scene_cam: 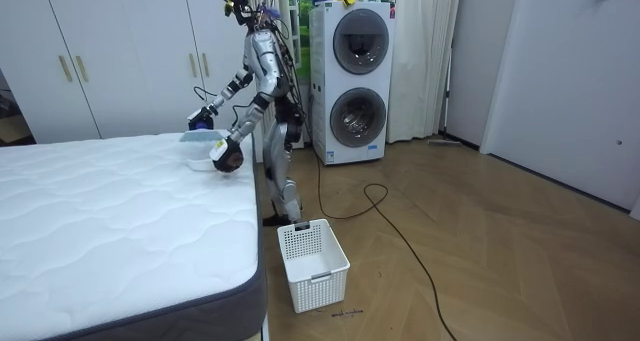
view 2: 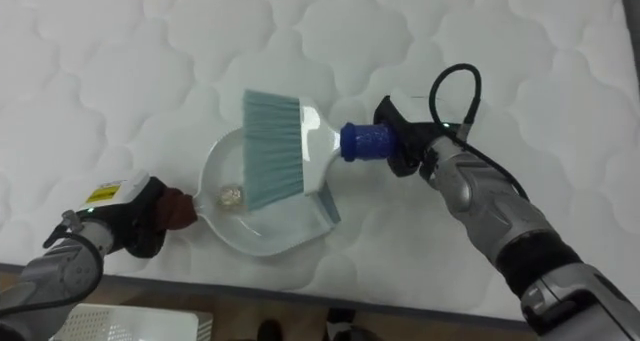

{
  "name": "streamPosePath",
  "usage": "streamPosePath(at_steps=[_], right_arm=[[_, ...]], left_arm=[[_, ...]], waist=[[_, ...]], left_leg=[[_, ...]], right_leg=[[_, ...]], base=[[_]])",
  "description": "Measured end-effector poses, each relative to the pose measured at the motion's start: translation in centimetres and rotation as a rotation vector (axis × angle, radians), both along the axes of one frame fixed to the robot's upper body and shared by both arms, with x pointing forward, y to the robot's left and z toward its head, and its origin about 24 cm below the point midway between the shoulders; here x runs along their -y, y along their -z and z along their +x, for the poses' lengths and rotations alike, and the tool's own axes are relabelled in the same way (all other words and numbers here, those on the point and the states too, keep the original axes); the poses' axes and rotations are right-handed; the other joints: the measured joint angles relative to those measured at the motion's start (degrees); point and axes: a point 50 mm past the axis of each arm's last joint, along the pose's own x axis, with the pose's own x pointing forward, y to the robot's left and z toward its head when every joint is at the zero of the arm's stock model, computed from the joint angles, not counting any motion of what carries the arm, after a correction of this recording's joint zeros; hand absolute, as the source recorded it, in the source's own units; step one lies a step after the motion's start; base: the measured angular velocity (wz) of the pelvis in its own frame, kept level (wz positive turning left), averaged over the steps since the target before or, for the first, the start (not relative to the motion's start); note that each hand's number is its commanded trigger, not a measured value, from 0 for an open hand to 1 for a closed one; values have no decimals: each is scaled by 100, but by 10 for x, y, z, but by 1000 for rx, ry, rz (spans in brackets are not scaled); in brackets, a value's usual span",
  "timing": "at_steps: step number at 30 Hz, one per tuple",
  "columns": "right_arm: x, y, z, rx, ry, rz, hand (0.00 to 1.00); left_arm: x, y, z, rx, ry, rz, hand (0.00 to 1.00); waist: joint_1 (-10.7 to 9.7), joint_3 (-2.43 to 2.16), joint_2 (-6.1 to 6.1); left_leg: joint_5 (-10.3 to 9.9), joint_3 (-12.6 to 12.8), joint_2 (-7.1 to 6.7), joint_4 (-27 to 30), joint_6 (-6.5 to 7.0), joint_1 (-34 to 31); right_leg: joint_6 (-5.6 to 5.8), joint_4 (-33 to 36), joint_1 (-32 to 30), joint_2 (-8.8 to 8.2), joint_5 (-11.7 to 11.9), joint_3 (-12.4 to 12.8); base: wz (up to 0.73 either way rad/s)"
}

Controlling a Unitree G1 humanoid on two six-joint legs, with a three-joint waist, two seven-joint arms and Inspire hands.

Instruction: Clean bed

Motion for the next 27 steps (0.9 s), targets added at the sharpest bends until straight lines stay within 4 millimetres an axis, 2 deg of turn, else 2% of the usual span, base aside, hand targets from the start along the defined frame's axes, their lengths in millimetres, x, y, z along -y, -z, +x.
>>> streamPosePath(at_steps=[6, 11, 13, 14, 15, 18, 20, 21, 23, 27], right_arm=[[5, -2, 0, 3, 16, 24, 100], [27, 0, -5, 12, 148, 150, 100], [39, 0, -8, 30, 214, 186, 56], [47, 3, -13, 40, 258, 212, 0], [51, 3, -14, 46, 280, 230, 0], [70, 9, -26, 76, 405, 311, 0], [84, 15, -37, 92, 520, 417, 0], [87, 15, -39, 99, 545, 441, 0], [99, 21, -49, 112, 636, 508, 0], [111, 31, -64, 103, 740, 609, 0]], left_arm=[[-3, 4, -6, -1, -15, -5, 100], [-5, 6, -13, -2, -21, 12, 100], [-5, 7, -16, 3, -28, 16, 100], [-6, 10, -21, -9, -36, 15, 100], [-7, 10, -22, -8, -39, 15, 100], [-7, 12, -31, -13, -50, 25, 100], [-6, 17, -40, -37, -53, 33, 100], [-6, 17, -41, -42, -59, 31, 100], [-5, 18, -44, -63, -66, 22, 100], [-2, 15, -53, -92, -48, 23, 100]], waist=[[-64, -4, -5], [-191, -11, -15], [-226, -19, -20], [-248, -70, -21], [-272, -100, -21], [-329, -118, -13], [-404, -182, 37], [-443, -195, 51], [-500, -211, 77], [-605, -215, 76]], left_leg=[[0, 12, 3, 1, 0, 74], [-1, -19, -22, -88, 1, 299], [-1, -23, -25, -148, 1, 373], [-1, -22, -20, -180, 1, 418], [-1, -22, -16, -186, 1, 429], [-4, -25, 3, -330, -1, 696], [-8, -57, 12, -399, -5, 923], [-8, -86, 11, -394, -6, 955], [-8, -177, 13, -417, -6, 1150], [-8, -211, -3, -623, -6, 1493]], right_leg=[[4, -18, 74, 0, -2, 1], [42, -23, 274, -12, -29, 7], [47, -41, 339, -12, -32, -3], [52, -71, 388, 1, -35, -7], [53, -83, 405, 8, -36, -7], [66, -158, 676, 43, -80, -18], [80, -217, 901, 64, -121, -42], [84, -236, 948, 64, -125, -62], [96, -325, 1176, 73, -134, -129], [152, -317, 1454, 65, -247, -153]], base=[[0], [0], [0], [0], [0], [0], [6], [9], [11], [10]])
